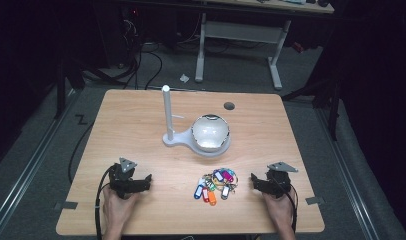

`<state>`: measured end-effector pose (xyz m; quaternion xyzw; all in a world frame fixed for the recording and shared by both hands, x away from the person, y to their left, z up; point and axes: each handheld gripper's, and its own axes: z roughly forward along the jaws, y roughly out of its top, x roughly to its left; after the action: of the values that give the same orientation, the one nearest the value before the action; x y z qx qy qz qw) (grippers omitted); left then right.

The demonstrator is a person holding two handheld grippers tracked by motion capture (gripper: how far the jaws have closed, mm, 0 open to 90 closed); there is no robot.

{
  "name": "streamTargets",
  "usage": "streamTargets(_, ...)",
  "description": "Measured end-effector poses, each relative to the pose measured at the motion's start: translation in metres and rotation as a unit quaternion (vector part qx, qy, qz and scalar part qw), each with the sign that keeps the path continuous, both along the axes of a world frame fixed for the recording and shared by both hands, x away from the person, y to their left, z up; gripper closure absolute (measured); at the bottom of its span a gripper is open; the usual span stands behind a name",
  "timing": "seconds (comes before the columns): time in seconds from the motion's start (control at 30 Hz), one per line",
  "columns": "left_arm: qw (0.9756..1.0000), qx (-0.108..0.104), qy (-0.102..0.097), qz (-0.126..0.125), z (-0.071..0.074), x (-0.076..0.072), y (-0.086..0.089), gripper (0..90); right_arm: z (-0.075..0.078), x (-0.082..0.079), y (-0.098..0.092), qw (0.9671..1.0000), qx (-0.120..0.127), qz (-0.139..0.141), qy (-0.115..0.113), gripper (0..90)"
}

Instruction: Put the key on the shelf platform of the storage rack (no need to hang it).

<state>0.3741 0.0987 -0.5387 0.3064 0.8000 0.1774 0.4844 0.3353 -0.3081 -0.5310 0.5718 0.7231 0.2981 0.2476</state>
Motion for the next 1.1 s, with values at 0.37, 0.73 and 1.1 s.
streamTargets(0.37,1.0,-0.004,0.001,0.006,0.0005,0.0009,-0.0011,8.7,0.0,0.0001,-0.0003,1.0,0.003,-0.004,-0.002,23.6)
streamTargets(0.73,1.0,0.001,0.0,0.005,-0.0001,0.0006,-0.0012,8.3,0.0002,-0.0005,-0.0008,1.0,0.001,-0.002,-0.002,23.9)
streamTargets(1.1,1.0,0.001,0.0,0.004,-0.0001,0.0004,-0.0011,8.4,0.0033,-0.0046,-0.0017,1.0,-0.003,0.006,0.004,32.1)
